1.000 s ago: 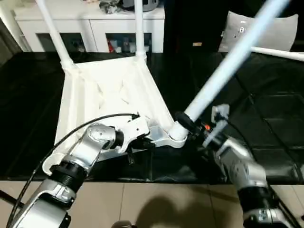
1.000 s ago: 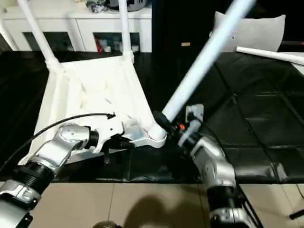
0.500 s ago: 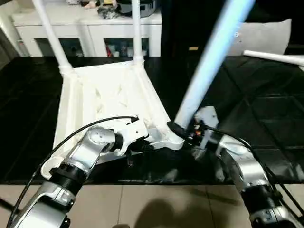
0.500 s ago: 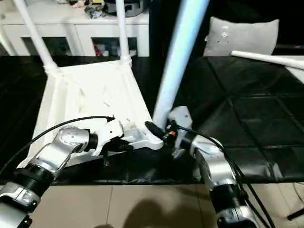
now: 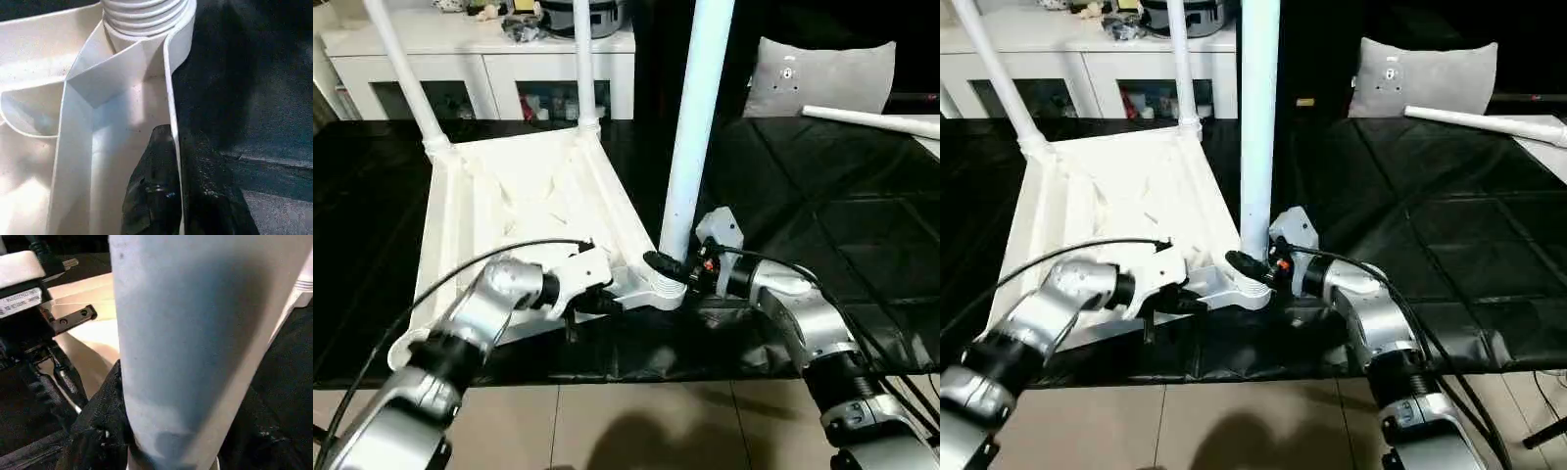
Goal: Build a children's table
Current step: Insert table leg to table base
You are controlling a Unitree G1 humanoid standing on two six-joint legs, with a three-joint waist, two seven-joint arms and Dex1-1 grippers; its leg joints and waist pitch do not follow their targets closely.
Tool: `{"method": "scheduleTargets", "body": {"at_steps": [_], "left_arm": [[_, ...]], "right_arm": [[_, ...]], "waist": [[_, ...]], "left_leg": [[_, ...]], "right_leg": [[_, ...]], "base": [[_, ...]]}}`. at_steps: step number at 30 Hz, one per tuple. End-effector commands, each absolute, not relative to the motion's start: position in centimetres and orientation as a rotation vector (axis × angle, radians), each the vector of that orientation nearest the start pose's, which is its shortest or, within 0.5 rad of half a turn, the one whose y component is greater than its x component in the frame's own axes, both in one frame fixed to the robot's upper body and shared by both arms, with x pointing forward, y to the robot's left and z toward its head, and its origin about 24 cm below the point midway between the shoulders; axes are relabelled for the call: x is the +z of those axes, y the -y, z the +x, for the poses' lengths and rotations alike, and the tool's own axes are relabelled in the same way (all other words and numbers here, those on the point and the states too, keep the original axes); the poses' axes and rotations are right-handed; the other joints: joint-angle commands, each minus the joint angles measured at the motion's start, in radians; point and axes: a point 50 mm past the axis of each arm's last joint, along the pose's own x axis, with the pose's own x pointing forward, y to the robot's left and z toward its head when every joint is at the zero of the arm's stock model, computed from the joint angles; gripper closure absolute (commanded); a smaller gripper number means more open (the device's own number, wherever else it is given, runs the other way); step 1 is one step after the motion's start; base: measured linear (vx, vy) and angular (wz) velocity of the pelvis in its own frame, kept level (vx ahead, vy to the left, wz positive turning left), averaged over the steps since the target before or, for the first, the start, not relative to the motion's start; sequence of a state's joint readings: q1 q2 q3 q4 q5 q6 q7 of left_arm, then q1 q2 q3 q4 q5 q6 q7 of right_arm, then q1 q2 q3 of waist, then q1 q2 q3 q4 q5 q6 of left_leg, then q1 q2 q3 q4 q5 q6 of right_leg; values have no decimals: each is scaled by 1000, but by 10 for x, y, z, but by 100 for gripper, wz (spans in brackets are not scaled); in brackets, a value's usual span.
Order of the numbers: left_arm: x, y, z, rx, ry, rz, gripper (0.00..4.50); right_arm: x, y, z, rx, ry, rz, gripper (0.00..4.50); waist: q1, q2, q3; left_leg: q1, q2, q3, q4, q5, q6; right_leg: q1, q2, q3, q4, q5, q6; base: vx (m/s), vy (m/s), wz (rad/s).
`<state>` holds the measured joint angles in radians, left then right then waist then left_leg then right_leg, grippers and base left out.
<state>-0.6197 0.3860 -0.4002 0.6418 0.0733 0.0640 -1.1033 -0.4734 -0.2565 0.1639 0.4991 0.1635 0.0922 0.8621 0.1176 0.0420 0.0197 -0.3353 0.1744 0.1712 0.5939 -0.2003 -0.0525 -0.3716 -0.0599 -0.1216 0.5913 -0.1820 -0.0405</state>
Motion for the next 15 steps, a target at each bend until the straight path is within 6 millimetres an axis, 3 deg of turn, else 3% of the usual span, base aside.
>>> {"method": "scheduleTargets", "body": {"at_steps": [1, 2, 3, 6, 10, 15], "left_arm": [[62, -122, 329, -1323, -415, 639, 450], [64, -124, 333, -1310, -419, 648, 450], [65, -125, 335, -1302, -421, 654, 450], [66, -128, 339, -1280, -426, 667, 450], [66, -134, 342, -1255, -432, 650, 450], [62, -143, 329, -1259, -442, 585, 450]], "right_arm": [[-13, 121, 282, 1044, -561, -113, 262], [-13, 120, 280, 1042, -557, -117, 262], [-13, 120, 279, 1039, -554, -119, 262], [-14, 118, 273, 1026, -547, -112, 262], [-17, 117, 267, 984, -549, -103, 262], [-19, 113, 266, 927, -547, -58, 262]], "waist": [[-8, 7, -21], [-13, 11, -16], [-13, 12, -19], [-14, 13, -22], [-13, 11, -23], [-13, 11, -17]], "left_leg": [[10, 56, -30, -80, -346, 22], [18, 57, -34, -84, -393, 15], [21, 57, -36, -84, -395, 12], [7, 64, -39, -94, -344, 24], [4, 67, -37, -95, -312, 29], [5, 66, -37, -98, -320, 25]], "right_leg": [[21, -106, 62, -120, -546, -49], [18, -104, 59, -128, -592, -30], [20, -108, 59, -127, -588, -30], [31, -110, 65, -117, -492, -50], [33, -113, 71, -106, -420, -80], [30, -119, 71, -117, -508, -63]], "base": [[0, 0, 0], [0, 0, 0], [0, 0, 0], [0, 0, 0], [0, 0, 0], [0, 0, 0]]}}
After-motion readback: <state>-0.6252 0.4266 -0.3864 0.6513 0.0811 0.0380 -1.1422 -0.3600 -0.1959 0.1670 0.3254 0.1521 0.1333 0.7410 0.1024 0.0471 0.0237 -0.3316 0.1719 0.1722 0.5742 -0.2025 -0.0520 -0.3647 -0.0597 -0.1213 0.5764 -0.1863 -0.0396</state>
